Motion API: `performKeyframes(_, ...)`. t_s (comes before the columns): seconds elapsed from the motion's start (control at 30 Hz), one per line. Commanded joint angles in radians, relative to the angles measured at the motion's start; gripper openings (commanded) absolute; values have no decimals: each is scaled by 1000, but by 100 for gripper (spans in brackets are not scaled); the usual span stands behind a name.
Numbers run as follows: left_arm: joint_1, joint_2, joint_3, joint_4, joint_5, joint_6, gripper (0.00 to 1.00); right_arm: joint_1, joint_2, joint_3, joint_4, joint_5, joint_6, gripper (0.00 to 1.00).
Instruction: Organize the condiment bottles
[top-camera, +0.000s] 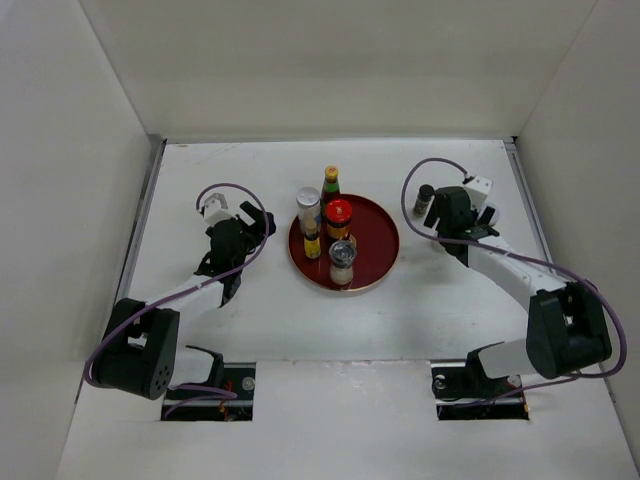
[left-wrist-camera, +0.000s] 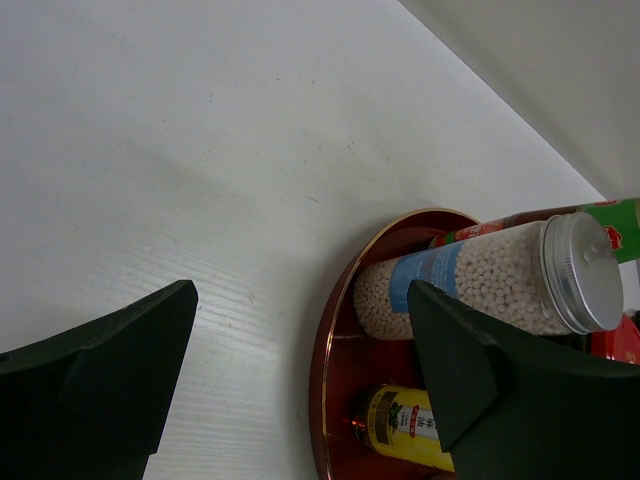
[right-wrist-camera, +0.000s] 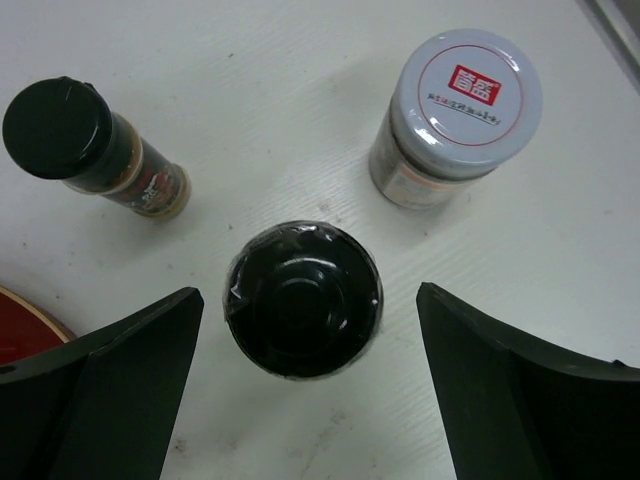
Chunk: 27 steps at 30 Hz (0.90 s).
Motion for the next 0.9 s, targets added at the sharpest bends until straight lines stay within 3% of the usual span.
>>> performKeyframes(0.0, 5, -3, -11, 52, 10, -9, 86, -29, 23, 62, 87, -95, 18, 93)
performKeyframes(0.23, 5, -3, -11, 52, 10, -9, 86, -52, 93, 67, 141, -104, 15, 74)
performKeyframes(0.4, 5, -3, -11, 52, 10, -9, 86, -49, 51, 55, 141, -97, 7, 57)
performKeyframes(0.63, 5, -1, -11, 52, 13, -10, 86, 80, -109, 79, 120, -61, -27, 55)
performKeyframes(0.87, 5, -3, -14, 61, 13, -10, 86, 235, 30, 237, 185, -173, -5, 55)
